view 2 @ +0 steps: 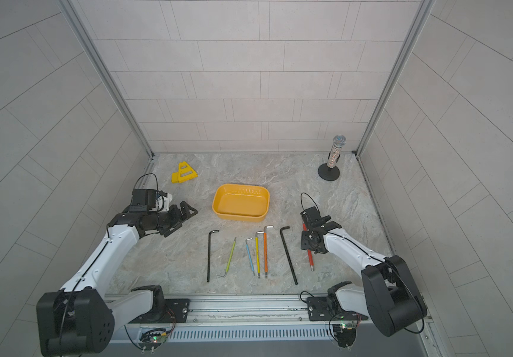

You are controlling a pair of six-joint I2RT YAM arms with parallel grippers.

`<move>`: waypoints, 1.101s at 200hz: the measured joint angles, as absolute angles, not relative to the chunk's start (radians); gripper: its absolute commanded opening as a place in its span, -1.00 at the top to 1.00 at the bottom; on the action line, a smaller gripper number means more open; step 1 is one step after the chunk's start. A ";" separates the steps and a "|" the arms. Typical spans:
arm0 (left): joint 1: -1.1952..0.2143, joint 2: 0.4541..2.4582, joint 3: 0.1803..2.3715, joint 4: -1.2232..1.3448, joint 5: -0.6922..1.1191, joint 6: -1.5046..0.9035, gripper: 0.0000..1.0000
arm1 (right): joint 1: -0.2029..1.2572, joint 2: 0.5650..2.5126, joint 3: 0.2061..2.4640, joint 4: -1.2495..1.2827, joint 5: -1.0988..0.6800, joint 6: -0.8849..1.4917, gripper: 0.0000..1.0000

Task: Put the hex key on the desktop into the storage box
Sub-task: Pick up the Allen key from the center of the board.

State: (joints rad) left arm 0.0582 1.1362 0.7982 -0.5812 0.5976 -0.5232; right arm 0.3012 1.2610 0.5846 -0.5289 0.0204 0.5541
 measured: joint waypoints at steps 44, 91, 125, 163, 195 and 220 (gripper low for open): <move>0.058 1.121 0.798 -0.579 0.602 -0.525 -1.00 | 0.301 1.303 0.586 -0.500 0.011 0.568 -0.09; 0.058 1.120 0.796 -0.573 0.607 -0.526 -1.00 | 0.308 1.315 0.589 -0.475 0.009 0.590 0.24; 0.058 1.116 0.796 -0.573 0.609 -0.526 -1.00 | 0.310 1.319 0.591 -0.469 0.006 0.591 0.71; 0.058 1.106 0.796 -0.573 0.612 -0.525 -1.00 | 0.316 1.319 0.593 -0.468 0.006 0.599 1.00; 0.058 1.100 0.796 -0.574 0.628 -0.527 -1.00 | 0.335 1.319 0.601 -0.490 0.007 0.576 1.00; 0.058 1.088 0.796 -0.575 0.643 -0.535 -1.00 | 0.345 1.316 0.633 -0.536 0.006 0.557 1.00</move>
State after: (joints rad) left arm 0.0578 1.0882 0.7959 -0.5751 0.6434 -0.5350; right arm 0.3454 1.3159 0.6327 -0.5362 0.0059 0.5568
